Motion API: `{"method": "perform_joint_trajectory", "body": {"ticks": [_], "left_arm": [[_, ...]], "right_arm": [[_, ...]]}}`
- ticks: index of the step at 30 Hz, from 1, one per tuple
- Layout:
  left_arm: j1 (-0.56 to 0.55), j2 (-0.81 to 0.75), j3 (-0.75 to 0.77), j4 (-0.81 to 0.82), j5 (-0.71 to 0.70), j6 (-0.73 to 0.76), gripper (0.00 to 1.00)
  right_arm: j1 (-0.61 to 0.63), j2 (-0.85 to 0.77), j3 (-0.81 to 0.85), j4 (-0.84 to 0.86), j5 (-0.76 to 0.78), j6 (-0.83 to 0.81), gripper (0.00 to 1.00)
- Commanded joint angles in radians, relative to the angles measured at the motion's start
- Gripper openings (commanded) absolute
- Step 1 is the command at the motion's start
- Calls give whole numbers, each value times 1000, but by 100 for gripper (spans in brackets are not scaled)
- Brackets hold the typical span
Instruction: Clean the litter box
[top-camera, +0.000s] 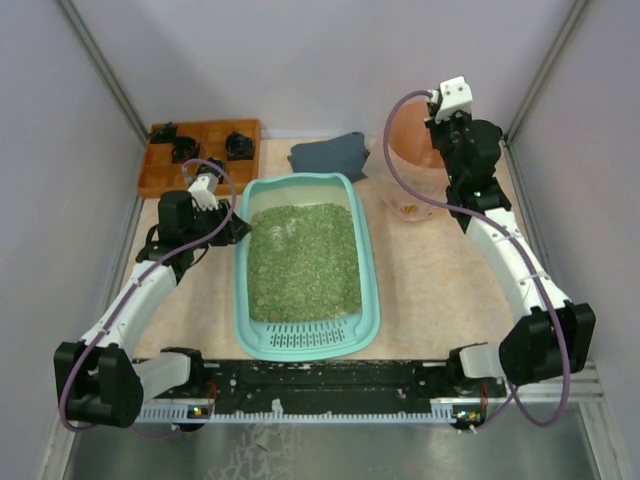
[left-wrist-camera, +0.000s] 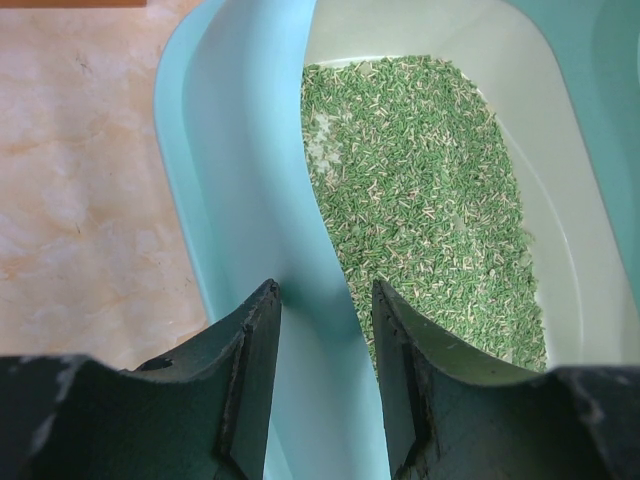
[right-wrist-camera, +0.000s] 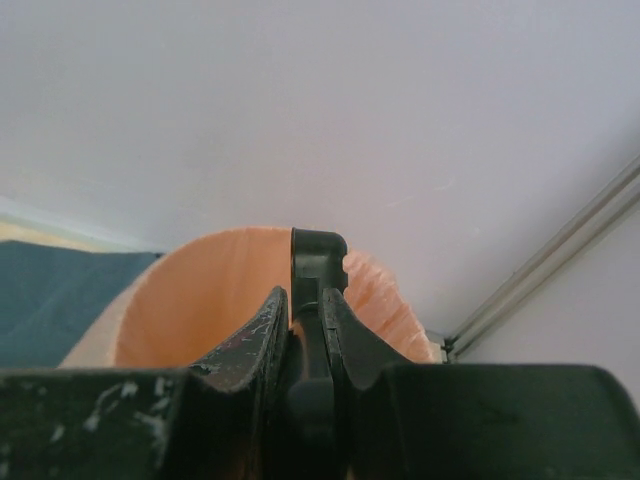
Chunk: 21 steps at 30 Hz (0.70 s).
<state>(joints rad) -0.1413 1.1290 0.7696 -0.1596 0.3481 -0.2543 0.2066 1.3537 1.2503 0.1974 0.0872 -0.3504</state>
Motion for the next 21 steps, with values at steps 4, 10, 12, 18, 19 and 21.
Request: {"method": "perform_joint_trajectory", "body": {"ticks": [4,10,12,18,19,21], "left_arm": [[-3,19,19,-1,27,2,47],[-3,28,20,0,39,-2,47],[-3,27,22,0,40,-1,47],[-3,22,18,-1,39,-3,47],[-3,22,18,-2,39,-3,47],[-3,22,20,-1,38,-4,47]], "right_arm": [[37,-207,-24,173,-89,241,0],[80,-249,-48,132,-270,598,0],[133,-248,-74,134,-289,635,0],[302,-214,-150,134,-250,625,0],[322,-203,-157,133,-248,623,0],[361,-181,-170,130,-251,605,0]]}}
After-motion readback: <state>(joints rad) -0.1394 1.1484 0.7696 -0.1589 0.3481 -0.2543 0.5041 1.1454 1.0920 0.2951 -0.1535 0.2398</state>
